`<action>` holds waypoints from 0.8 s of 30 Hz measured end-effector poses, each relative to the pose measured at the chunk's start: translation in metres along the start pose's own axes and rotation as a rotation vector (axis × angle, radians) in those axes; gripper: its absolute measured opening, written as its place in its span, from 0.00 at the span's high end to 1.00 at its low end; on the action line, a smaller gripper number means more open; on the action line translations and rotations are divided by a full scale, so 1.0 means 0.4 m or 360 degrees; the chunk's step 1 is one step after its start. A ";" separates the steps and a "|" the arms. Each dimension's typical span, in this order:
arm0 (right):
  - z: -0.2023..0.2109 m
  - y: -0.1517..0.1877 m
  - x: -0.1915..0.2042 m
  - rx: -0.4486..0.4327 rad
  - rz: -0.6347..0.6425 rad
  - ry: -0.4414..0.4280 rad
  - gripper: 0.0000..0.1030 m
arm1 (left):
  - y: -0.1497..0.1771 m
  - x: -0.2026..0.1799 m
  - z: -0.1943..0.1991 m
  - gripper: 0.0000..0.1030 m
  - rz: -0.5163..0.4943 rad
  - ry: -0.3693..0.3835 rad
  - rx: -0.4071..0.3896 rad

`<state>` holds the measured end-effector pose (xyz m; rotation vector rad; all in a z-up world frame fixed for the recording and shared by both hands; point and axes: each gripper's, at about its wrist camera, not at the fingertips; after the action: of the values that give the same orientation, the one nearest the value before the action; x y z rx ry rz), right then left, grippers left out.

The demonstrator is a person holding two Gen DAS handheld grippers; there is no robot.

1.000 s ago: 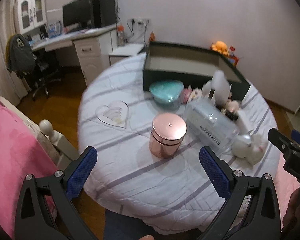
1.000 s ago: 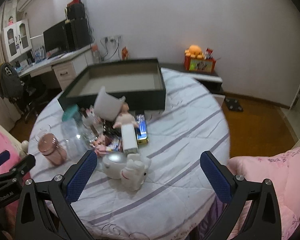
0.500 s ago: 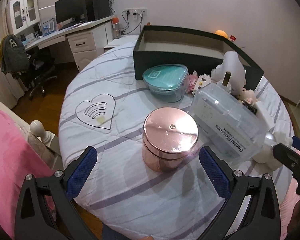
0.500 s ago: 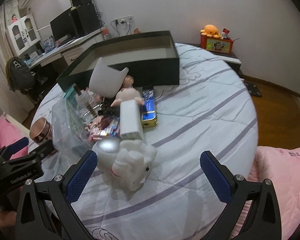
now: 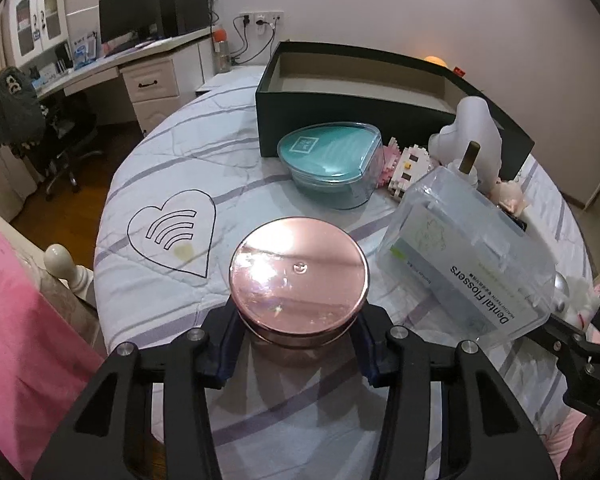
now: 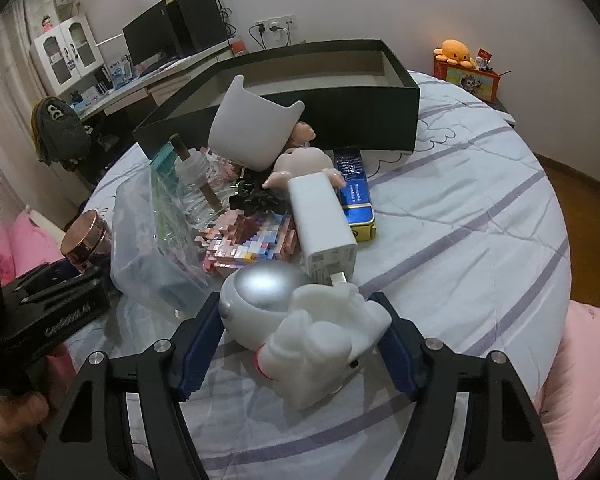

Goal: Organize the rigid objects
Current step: 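Grasp the pink jar with the left tool while the right tool grasps the astronaut figurine, then carry the pink jar and astronaut into the green box and release both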

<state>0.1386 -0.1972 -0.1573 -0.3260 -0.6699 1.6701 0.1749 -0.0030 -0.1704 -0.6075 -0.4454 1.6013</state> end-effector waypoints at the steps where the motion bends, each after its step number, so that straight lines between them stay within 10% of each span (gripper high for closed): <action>1: 0.005 0.003 -0.003 -0.0005 -0.0009 -0.0012 0.30 | -0.001 0.001 0.000 0.54 0.0003 0.0006 0.0002; 14: 0.103 -0.002 -0.015 -0.0096 -0.0021 -0.0075 0.30 | -0.016 0.004 0.064 0.54 -0.0002 0.0012 -0.0039; 24: 0.155 -0.185 -0.016 -0.0289 0.0078 -0.0086 0.30 | -0.186 -0.020 0.133 0.54 -0.0016 0.0081 -0.0169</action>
<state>0.1647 -0.2122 -0.0653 -0.4307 -0.8628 1.6728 0.2005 0.0015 -0.0823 -0.7235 -0.4972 1.5561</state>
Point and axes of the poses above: each gripper's, at about its wrist camera, not at the fingertips, and z roughly against the way its jaws point, x to its left, y to its underside, and after that the axes turned 8 degrees about z, right-handed
